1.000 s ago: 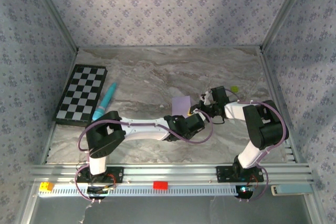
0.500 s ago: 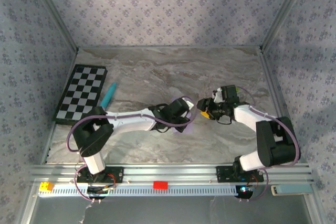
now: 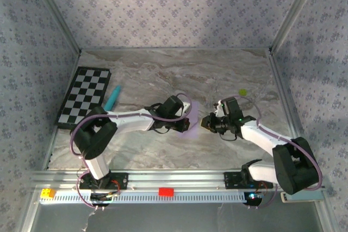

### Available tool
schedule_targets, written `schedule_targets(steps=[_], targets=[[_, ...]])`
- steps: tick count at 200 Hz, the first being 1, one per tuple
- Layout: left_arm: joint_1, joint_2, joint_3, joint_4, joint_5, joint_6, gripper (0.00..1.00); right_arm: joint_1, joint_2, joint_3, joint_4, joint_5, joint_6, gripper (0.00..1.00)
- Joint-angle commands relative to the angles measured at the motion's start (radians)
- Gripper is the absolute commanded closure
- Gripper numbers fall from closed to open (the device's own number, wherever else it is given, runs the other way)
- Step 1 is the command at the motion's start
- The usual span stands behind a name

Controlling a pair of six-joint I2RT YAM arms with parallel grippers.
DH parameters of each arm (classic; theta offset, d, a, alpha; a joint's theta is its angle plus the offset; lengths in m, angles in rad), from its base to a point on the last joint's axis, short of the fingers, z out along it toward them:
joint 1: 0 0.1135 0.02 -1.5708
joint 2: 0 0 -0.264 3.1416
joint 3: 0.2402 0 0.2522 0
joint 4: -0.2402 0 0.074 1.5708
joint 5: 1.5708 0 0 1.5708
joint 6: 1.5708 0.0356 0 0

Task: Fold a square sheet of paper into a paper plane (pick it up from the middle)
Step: Fold the triangle a second time at the center of the table.

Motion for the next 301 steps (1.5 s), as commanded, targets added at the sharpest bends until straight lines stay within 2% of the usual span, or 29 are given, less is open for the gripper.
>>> schedule_targets(steps=[1, 82, 108, 134, 161, 196, 243, 301], targets=[[-0.002, -0.047, -0.006, 0.041, 0.036, -0.019, 1.0, 0.038, 0.029, -0.019, 0.032, 0.01, 0.041, 0.9], [0.0, -0.039, -0.01, 0.037, 0.021, -0.043, 1.0, 0.143, 0.196, 0.049, 0.047, 0.026, 0.045, 0.95], [0.001, -0.034, -0.011, 0.032, 0.008, -0.07, 1.0, 0.145, 0.226, 0.076, -0.075, 0.109, -0.023, 0.96], [0.016, 0.001, -0.007, 0.079, 0.053, -0.146, 1.0, 0.118, 0.246, 0.096, -0.182, 0.185, -0.123, 0.96], [0.02, 0.036, -0.01, 0.146, 0.061, -0.214, 1.0, 0.058, 0.244, 0.105, -0.191, 0.151, -0.175, 0.96], [0.022, 0.07, -0.006, 0.208, 0.046, -0.273, 1.0, 0.03, 0.211, 0.142, -0.197, 0.1, -0.205, 0.93], [0.022, 0.089, -0.003, 0.233, 0.03, -0.294, 1.0, 0.033, 0.18, 0.149, -0.12, 0.024, -0.146, 0.9], [0.022, 0.085, -0.01, 0.221, 0.03, -0.284, 1.0, 0.038, 0.238, 0.14, -0.031, 0.004, -0.084, 0.9]])
